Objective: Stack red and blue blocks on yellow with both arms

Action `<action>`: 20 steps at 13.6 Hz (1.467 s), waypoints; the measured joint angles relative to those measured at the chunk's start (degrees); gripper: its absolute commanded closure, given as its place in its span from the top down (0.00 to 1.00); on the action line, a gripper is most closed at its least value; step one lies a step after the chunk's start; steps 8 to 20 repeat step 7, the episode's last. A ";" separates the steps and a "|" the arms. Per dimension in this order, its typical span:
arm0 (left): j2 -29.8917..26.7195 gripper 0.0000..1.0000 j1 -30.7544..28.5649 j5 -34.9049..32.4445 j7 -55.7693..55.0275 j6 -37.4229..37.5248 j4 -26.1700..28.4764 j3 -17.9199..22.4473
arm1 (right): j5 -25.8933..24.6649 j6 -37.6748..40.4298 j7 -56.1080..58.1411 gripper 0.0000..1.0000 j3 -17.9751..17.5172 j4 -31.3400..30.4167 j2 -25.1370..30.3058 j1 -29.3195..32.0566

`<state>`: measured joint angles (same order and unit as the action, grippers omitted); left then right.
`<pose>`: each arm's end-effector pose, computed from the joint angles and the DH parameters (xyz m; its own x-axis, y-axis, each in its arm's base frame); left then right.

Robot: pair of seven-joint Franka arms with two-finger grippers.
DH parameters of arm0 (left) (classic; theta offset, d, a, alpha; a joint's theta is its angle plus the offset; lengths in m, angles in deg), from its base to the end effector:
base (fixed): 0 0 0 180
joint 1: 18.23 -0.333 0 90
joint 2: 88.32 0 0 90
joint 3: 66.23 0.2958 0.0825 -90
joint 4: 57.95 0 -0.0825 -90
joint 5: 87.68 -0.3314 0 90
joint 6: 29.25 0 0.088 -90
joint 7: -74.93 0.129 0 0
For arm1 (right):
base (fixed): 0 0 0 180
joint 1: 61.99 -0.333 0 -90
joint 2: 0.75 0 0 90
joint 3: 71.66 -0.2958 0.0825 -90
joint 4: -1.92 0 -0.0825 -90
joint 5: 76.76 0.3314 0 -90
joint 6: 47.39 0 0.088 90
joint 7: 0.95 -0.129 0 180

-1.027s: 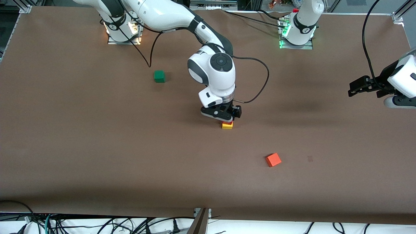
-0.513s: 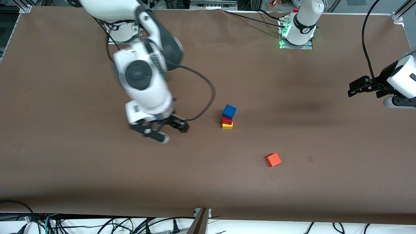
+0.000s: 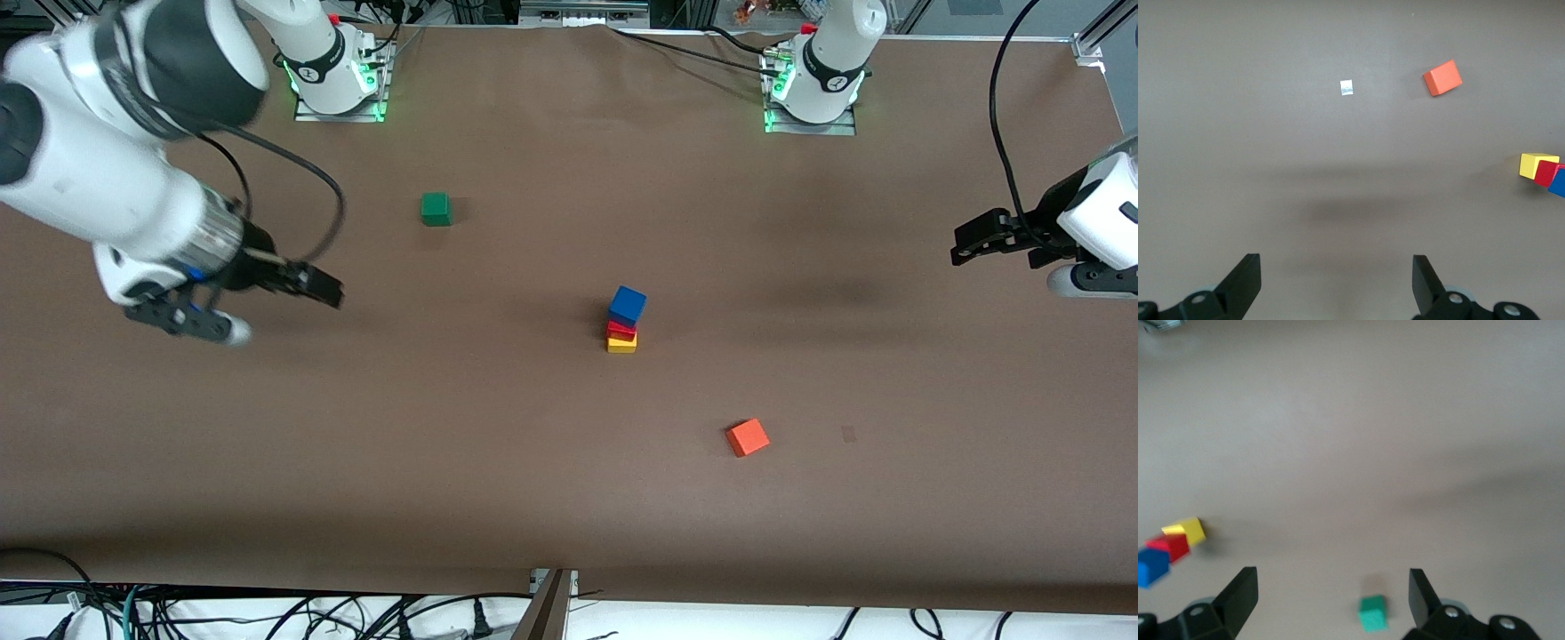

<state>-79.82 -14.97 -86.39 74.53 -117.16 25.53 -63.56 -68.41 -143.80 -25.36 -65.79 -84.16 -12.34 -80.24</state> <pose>0.5379 -0.0103 0.5495 0.9975 -0.0041 -0.0709 -0.0031 -0.9999 0.0151 0.5469 0.1427 0.5143 0.9730 -0.2198 -0.0709 -0.2264 -0.9685 -0.1035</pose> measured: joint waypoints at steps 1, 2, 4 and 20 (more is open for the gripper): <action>0.00 1.00 0.00 0.00 0.00 -0.01 0.00 0.00 | -1.38 -0.46 2.48 1.00 0.01 -4.06 3.61 0.83; 0.00 1.00 0.00 0.00 0.00 -0.01 0.00 0.00 | -2.81 -1.37 4.49 1.00 0.01 -7.78 6.82 1.50; 0.00 1.00 -0.01 0.00 0.00 -0.03 0.00 0.00 | -4.54 -3.23 7.80 1.00 0.01 -13.46 11.40 2.30; 0.00 1.00 0.00 0.00 0.01 -0.03 0.00 0.00 | -5.36 -4.45 10.06 1.00 -0.14 -15.32 12.98 2.45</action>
